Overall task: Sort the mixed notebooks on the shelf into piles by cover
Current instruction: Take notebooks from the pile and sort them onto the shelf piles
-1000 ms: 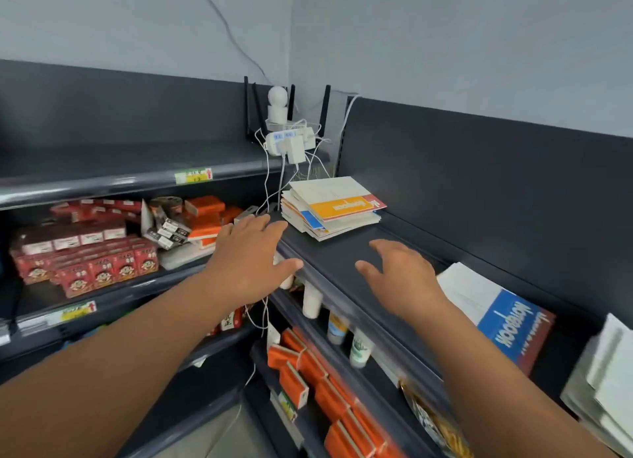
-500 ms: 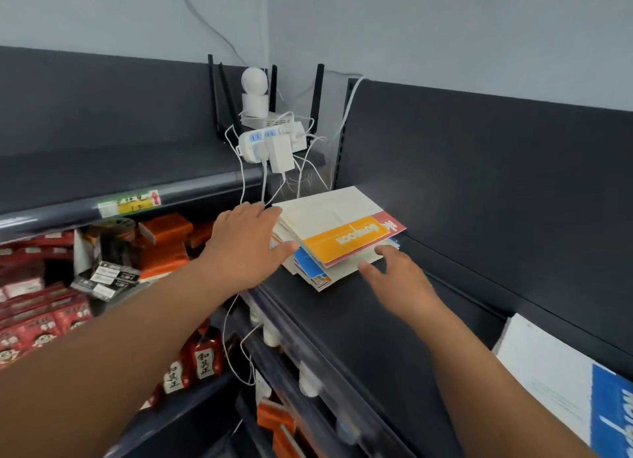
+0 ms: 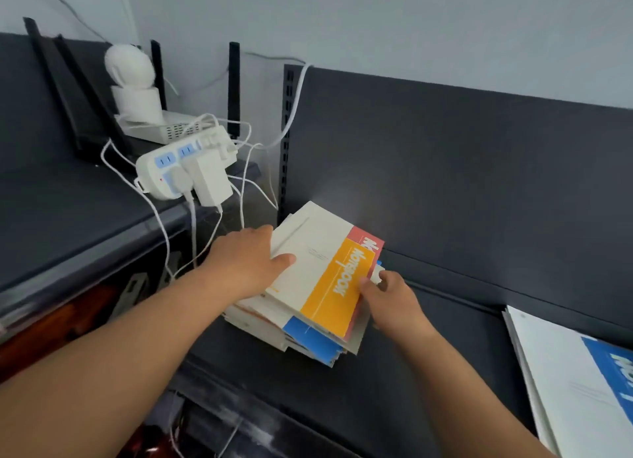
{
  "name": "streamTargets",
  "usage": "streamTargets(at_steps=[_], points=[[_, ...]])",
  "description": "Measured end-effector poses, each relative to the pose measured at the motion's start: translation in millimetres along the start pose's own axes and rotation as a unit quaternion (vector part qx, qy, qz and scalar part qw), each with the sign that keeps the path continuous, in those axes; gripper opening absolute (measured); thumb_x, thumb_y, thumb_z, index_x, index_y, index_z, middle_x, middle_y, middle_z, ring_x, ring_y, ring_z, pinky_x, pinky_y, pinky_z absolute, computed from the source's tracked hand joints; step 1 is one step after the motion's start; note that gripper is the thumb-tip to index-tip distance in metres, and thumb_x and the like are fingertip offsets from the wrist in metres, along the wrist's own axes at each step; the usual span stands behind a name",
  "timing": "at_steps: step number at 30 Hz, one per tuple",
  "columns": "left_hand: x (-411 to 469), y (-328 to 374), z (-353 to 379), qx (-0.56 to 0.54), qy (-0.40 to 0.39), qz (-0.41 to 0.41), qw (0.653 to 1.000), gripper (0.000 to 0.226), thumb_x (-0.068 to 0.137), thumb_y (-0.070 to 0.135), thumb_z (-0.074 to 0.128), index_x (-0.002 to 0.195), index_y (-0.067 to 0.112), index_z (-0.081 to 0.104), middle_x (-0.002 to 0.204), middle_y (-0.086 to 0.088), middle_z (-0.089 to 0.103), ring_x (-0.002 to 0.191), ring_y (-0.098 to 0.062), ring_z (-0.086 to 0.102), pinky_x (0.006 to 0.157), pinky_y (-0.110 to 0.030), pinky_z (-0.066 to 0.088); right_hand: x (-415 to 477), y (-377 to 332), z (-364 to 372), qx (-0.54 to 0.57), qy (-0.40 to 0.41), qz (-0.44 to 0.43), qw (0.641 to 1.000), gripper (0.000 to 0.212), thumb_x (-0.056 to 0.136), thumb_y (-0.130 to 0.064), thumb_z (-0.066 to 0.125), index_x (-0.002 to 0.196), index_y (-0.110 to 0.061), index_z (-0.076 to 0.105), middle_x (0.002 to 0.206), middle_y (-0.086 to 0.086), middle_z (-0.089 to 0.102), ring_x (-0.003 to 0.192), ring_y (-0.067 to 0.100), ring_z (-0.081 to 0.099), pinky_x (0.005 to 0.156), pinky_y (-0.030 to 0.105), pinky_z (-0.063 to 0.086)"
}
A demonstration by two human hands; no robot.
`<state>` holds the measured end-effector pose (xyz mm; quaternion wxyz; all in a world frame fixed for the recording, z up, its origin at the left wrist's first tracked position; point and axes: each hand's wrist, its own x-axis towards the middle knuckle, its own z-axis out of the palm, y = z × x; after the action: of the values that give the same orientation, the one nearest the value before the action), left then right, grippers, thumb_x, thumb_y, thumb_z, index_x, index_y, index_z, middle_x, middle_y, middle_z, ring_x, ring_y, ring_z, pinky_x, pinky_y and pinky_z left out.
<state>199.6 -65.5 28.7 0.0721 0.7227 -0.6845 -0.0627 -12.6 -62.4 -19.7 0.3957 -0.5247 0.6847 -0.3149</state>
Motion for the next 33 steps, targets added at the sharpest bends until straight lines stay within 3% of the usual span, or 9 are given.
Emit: streamTargets(at_steps=[3,6,9,11,14,18,21,25,33], points=[[11.6,-4.6,3.7,-0.025,-0.037,0.034,0.998,0.058,0.094,0.058,0.042,0.135,0.017,0.044,0.125,-0.004,0.058,0.114,-0.026,0.056,0.094,-0.041,0.046,1.1,-2.4,11.2,0.061,0.032,0.039,0.997,0.059,0.096,-0.043,0.055,0.146,-0.016,0.036,0.128,-0.001,0.058,0.108,0.021,0.062,0.093,0.043,0.054],[14.6,-7.2,10.0,-0.017,-0.029,0.066,0.997,0.055,0.093,0.059,0.041,0.13,0.018,0.046,0.12,-0.004,0.058,0.11,-0.026,0.056,0.09,-0.04,0.047,0.8,-5.0,17.4,0.137,0.051,0.087,0.985,0.059,0.097,-0.037,0.059,0.146,-0.016,0.033,0.114,-0.001,0.059,0.105,0.023,0.064,0.091,0.045,0.054],[10.7,-7.4,14.6,-0.004,-0.004,0.096,0.995,0.045,0.093,0.059,0.039,0.113,0.019,0.048,0.112,-0.003,0.06,0.104,-0.025,0.055,0.083,-0.037,0.044,-1.0,-9.5,18.6,0.169,0.052,0.126,0.976,0.07,0.094,-0.034,0.064,0.15,-0.015,0.027,0.123,0.006,0.063,0.103,0.025,0.066,0.083,0.044,0.057],[7.6,-4.8,16.6,0.009,-0.004,0.115,0.993,0.049,0.095,0.059,0.036,0.121,0.019,0.047,0.126,-0.003,0.058,0.121,-0.026,0.047,0.096,-0.04,0.038,-1.0,-10.8,18.0,0.159,0.061,0.123,0.978,0.056,0.094,-0.031,0.066,0.141,-0.013,0.041,0.114,0.003,0.067,0.093,0.022,0.068,0.07,0.038,0.056],[4.6,-0.7,20.8,0.035,-0.016,0.141,0.989,0.056,0.096,0.059,0.029,0.135,0.02,0.041,0.14,-0.003,0.048,0.136,-0.028,0.033,0.11,-0.044,0.027,1.4,-10.0,17.8,0.157,0.081,0.107,0.978,0.026,0.092,-0.029,0.068,0.114,-0.02,0.057,0.103,0.002,0.071,0.086,0.022,0.071,0.07,0.042,0.056],[4.4,-0.8,19.3,0.015,-0.006,0.168,0.986,0.037,0.096,0.057,0.03,0.109,0.025,0.044,0.117,0.002,0.056,0.114,-0.022,0.047,0.1,-0.042,0.036,-2.3,-8.4,18.8,0.187,0.09,0.127,0.97,0.044,0.088,-0.029,0.073,0.124,-0.019,0.051,0.105,0.004,0.069,0.082,0.024,0.069,0.053,0.036,0.05],[0.0,0.8,16.3,-0.025,0.001,0.192,0.981,0.025,0.095,0.054,0.037,0.094,0.029,0.036,0.1,0.007,0.054,0.103,-0.019,0.049,0.089,-0.038,0.037,-5.5,-4.6,10.2,0.282,0.074,0.192,0.937,0.037,0.088,-0.021,0.073,0.12,-0.01,0.057,0.099,0.012,0.072,0.083,0.032,0.07,0.057,0.044,0.051],[-4.9,2.1,13.5,-0.087,-0.037,0.197,0.976,0.035,0.096,0.049,0.044,0.122,0.026,0.047,0.118,0.009,0.058,0.113,-0.018,0.051,0.093,-0.035,0.039,-10.4,3.0,1.9,0.377,0.039,0.231,0.896,0.023,0.087,-0.011,0.073,0.107,-0.004,0.064,0.093,0.018,0.075,0.083,0.037,0.071,0.062,0.052,0.053],[0.1,-1.1,13.1,-0.233,-0.117,0.146,0.954,0.054,0.102,0.044,0.032,0.151,0.027,0.019,0.131,0.007,0.054,0.104,-0.011,0.055,0.089,-0.033,0.047,-8.9,9.8,1.2,0.399,0.032,0.191,0.896,0.036,0.082,-0.005,0.074,0.116,-0.006,0.065,0.096,0.018,0.077,0.084,0.037,0.074,0.071,0.054,0.057]])
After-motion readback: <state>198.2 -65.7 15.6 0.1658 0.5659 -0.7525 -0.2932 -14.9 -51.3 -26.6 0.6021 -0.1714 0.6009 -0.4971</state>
